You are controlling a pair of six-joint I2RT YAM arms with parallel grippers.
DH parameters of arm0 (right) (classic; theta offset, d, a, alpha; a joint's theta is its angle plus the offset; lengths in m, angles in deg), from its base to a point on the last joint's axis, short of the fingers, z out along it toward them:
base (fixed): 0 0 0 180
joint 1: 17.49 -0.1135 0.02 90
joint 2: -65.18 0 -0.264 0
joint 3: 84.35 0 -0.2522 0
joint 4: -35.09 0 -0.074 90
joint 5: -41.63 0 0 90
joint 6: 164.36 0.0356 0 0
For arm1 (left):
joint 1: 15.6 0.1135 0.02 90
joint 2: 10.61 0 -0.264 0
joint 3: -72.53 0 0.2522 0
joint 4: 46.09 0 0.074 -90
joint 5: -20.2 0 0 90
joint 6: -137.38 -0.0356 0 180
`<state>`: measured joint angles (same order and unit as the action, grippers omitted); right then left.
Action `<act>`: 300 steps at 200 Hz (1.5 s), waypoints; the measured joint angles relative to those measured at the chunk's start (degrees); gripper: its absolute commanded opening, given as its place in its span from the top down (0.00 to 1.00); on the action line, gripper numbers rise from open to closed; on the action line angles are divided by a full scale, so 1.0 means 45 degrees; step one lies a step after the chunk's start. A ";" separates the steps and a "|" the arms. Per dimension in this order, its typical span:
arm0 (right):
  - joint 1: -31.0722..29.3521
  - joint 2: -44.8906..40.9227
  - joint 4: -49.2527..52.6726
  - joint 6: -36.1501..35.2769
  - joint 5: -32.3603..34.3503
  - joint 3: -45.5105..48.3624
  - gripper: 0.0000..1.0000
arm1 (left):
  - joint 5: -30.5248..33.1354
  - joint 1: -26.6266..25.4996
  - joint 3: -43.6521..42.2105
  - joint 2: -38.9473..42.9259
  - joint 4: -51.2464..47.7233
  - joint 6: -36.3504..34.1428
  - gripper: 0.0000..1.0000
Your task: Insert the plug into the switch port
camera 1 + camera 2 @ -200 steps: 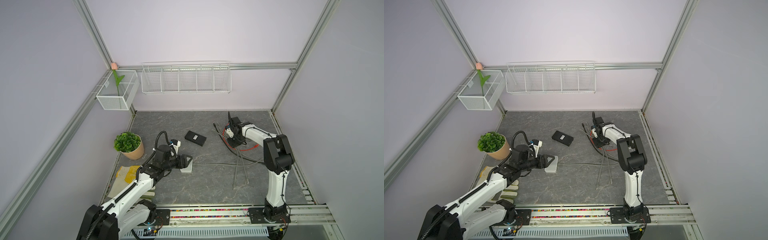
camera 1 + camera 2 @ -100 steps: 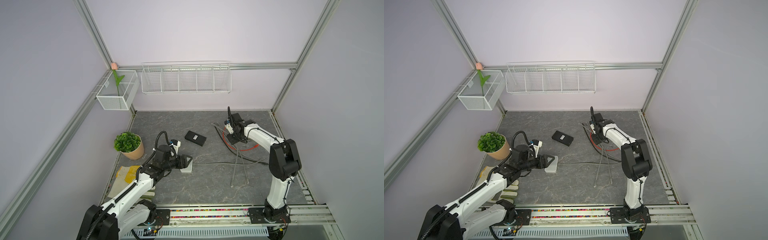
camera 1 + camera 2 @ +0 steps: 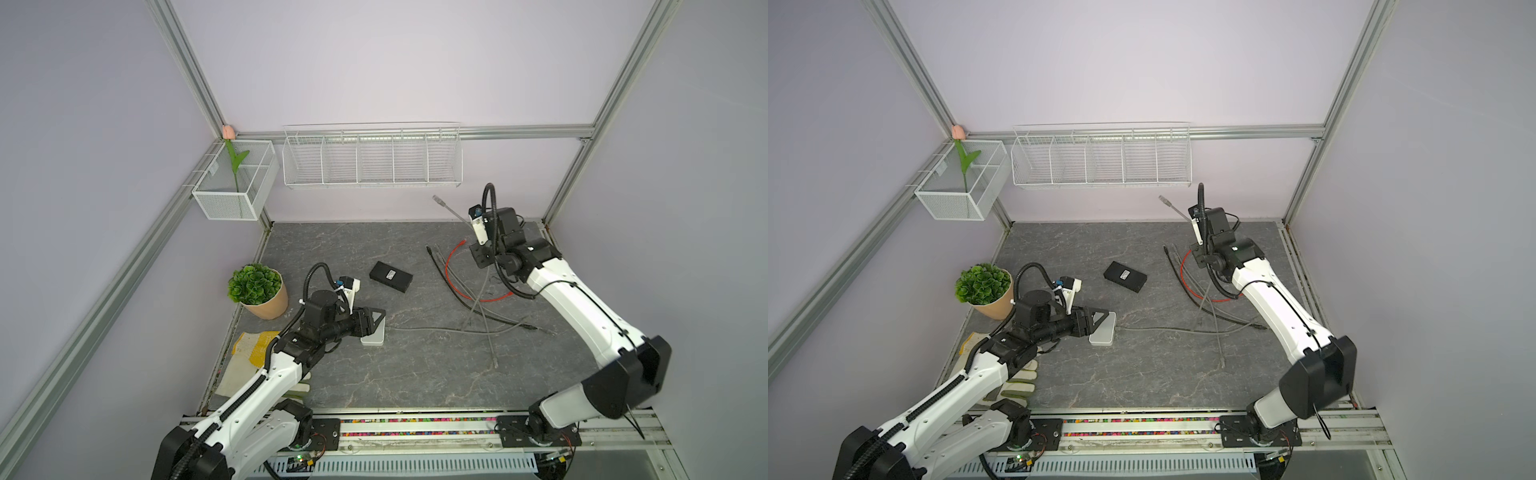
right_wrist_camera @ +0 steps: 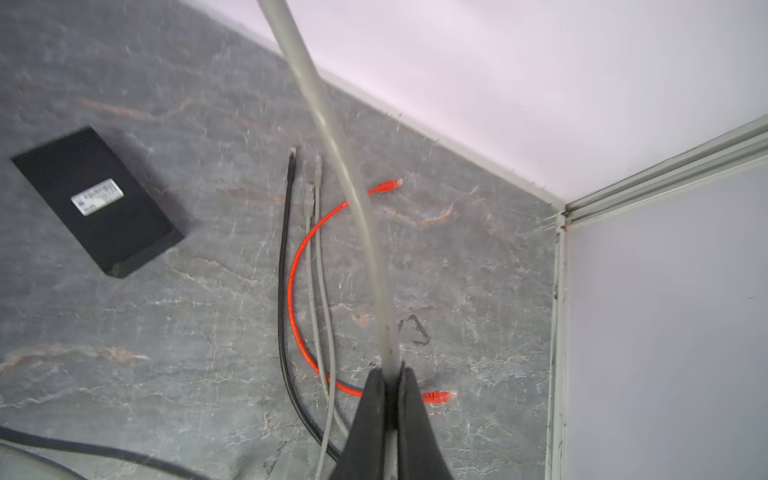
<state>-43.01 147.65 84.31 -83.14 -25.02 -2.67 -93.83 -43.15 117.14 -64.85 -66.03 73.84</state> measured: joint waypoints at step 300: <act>-0.1530 -0.3055 -0.4124 0.0330 -1.2041 0.3385 0.93 | -0.0636 -0.2025 0.5003 -0.1326 0.6067 -0.0063 0.36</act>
<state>-49.89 133.90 65.76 -81.65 -79.20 12.57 -96.69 -52.27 139.65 -70.82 -38.73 73.55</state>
